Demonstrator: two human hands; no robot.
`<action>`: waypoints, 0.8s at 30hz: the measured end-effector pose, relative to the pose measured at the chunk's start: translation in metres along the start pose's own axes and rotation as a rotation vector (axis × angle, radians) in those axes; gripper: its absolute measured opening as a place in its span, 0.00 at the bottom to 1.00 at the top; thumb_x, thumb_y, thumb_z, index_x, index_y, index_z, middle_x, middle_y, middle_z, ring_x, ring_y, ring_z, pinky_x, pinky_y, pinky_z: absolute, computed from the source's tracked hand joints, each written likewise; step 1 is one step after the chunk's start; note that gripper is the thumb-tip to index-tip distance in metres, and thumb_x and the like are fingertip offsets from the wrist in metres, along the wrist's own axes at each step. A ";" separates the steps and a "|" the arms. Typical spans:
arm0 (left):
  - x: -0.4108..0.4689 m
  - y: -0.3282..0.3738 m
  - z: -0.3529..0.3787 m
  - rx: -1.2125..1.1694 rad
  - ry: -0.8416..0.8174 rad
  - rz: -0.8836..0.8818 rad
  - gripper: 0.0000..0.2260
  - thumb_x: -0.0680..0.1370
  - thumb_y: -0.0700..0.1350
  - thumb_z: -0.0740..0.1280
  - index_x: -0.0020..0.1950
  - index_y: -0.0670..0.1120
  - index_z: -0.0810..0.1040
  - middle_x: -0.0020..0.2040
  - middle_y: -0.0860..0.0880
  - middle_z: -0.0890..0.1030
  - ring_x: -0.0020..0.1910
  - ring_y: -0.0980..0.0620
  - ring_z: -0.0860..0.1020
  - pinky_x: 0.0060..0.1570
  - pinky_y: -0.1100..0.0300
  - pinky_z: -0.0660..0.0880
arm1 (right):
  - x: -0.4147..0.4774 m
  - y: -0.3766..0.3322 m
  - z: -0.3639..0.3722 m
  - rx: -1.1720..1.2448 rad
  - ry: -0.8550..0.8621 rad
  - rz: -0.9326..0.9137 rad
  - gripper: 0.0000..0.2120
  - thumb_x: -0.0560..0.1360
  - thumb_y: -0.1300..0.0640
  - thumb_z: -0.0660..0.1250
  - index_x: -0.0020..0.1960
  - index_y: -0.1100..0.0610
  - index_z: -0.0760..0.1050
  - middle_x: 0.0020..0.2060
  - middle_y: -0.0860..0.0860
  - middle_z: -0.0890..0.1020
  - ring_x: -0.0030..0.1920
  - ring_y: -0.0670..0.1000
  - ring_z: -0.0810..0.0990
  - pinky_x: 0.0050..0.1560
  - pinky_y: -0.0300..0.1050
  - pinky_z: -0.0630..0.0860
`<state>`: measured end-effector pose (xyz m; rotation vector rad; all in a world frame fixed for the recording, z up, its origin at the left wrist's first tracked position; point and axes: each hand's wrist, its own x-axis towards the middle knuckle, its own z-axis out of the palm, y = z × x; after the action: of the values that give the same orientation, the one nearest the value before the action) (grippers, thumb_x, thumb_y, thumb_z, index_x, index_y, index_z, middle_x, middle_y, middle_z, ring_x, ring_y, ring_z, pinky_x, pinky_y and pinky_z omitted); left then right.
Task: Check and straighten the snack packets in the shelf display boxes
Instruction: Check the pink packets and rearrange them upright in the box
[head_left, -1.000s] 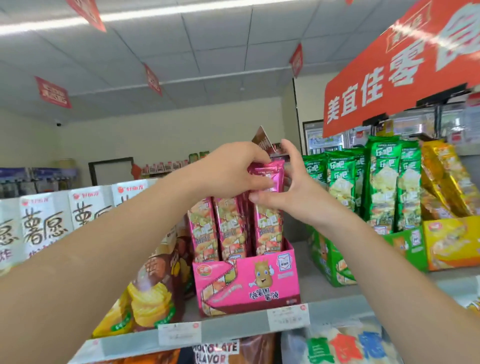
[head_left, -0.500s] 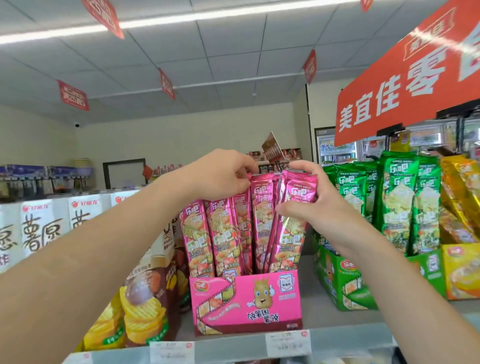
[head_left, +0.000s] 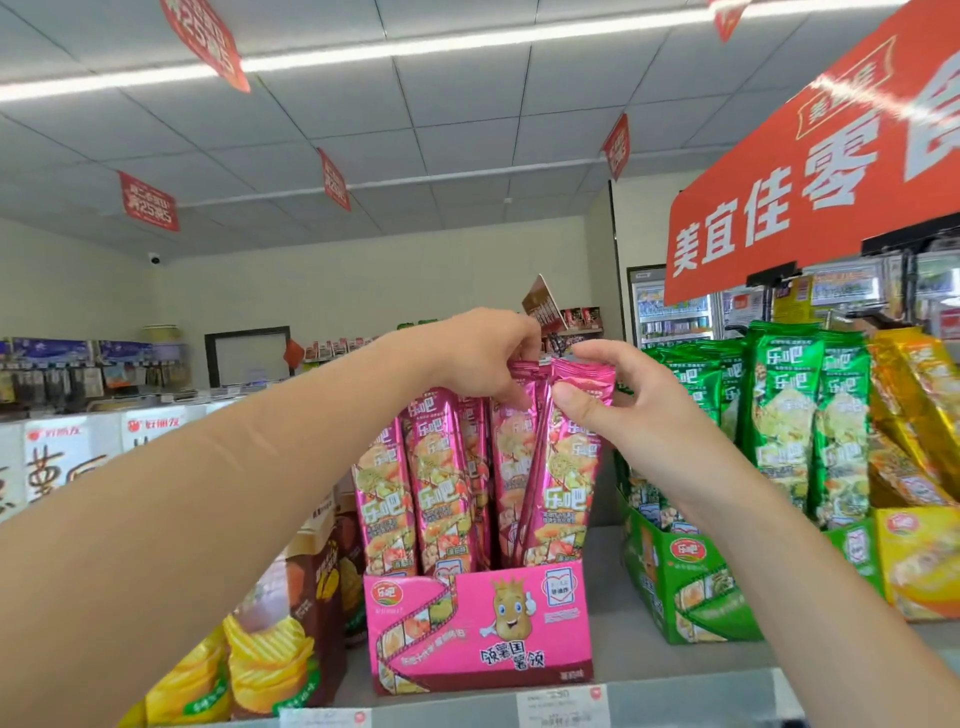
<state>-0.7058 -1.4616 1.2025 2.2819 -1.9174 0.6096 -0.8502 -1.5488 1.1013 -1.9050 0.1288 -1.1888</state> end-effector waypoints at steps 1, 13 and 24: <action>0.000 -0.001 -0.002 -0.063 0.033 -0.003 0.15 0.73 0.47 0.75 0.51 0.50 0.70 0.41 0.56 0.72 0.39 0.56 0.71 0.35 0.63 0.66 | 0.003 -0.002 -0.003 -0.053 -0.025 0.006 0.20 0.71 0.44 0.73 0.61 0.41 0.73 0.56 0.38 0.78 0.53 0.38 0.78 0.55 0.41 0.74; -0.036 -0.002 -0.057 -0.288 1.088 0.091 0.07 0.78 0.41 0.68 0.56 0.44 0.77 0.50 0.51 0.73 0.45 0.66 0.71 0.47 0.77 0.65 | 0.033 -0.038 0.004 -0.517 -0.107 -0.070 0.29 0.62 0.25 0.62 0.55 0.42 0.73 0.50 0.40 0.75 0.51 0.42 0.76 0.50 0.46 0.74; -0.062 0.000 -0.058 -0.299 1.320 0.090 0.08 0.78 0.40 0.68 0.56 0.41 0.79 0.51 0.49 0.74 0.46 0.70 0.68 0.49 0.75 0.65 | 0.034 -0.037 0.015 -0.631 -0.232 -0.050 0.48 0.58 0.21 0.59 0.72 0.43 0.61 0.54 0.40 0.73 0.55 0.46 0.74 0.50 0.42 0.71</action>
<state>-0.7278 -1.3852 1.2324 1.0276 -1.2448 1.2673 -0.8326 -1.5335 1.1482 -2.5932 0.3668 -1.0187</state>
